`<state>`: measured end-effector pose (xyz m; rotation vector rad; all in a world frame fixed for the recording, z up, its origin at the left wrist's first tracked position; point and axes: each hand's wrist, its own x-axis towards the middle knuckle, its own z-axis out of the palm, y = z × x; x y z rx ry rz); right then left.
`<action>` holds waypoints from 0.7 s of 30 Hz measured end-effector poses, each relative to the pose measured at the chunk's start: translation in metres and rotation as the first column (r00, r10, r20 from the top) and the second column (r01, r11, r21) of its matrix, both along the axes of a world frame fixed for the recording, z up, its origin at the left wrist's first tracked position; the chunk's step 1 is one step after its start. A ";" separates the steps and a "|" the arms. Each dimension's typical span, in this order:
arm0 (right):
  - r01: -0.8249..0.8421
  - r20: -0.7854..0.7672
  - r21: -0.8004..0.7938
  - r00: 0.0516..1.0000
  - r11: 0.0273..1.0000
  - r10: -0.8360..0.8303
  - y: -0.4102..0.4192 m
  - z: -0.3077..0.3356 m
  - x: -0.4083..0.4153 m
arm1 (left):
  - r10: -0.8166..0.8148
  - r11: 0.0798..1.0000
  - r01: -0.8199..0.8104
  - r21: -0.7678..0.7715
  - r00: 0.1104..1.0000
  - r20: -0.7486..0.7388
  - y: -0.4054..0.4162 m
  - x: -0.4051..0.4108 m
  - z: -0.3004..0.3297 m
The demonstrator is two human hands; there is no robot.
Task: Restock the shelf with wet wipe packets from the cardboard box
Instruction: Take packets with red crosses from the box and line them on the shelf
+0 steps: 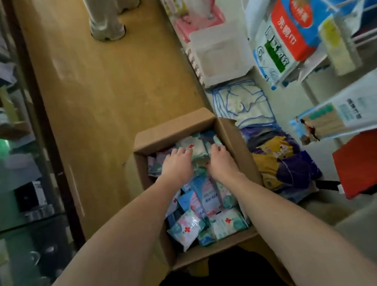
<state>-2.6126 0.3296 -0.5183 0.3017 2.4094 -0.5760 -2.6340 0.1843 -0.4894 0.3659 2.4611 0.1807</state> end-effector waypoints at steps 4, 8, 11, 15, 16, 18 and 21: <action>0.045 0.144 -0.004 0.989 0.999 -0.044 -0.004 -0.030 -0.015 | -0.009 1.000 0.009 -0.009 1.000 0.019 0.012 -0.013 -0.036; 0.040 0.188 0.005 0.981 0.999 -0.040 -0.004 -0.046 -0.025 | 0.057 0.998 -0.057 -0.031 0.998 0.002 0.019 -0.018 -0.059; 0.010 0.166 0.011 0.986 1.000 -0.012 -0.007 -0.050 -0.022 | 0.099 0.994 -0.099 -0.047 0.995 0.001 0.024 -0.018 -0.059; -0.142 0.072 0.084 0.988 0.986 0.137 -0.001 -0.049 -0.017 | 0.099 0.993 -0.098 -0.066 0.995 0.009 0.022 -0.019 -0.046; -0.180 0.069 0.090 0.982 0.980 0.175 0.002 -0.046 -0.018 | 0.104 0.993 -0.103 -0.060 0.995 0.012 0.019 -0.019 -0.043; -0.227 0.077 0.086 0.972 0.970 0.221 0.007 -0.037 -0.022 | 0.120 0.992 -0.120 -0.044 0.993 0.007 0.014 -0.018 -0.032; -0.220 0.092 0.059 0.972 0.974 0.214 0.012 -0.016 -0.021 | 0.141 0.990 -0.141 0.003 0.990 0.007 0.007 -0.015 -0.012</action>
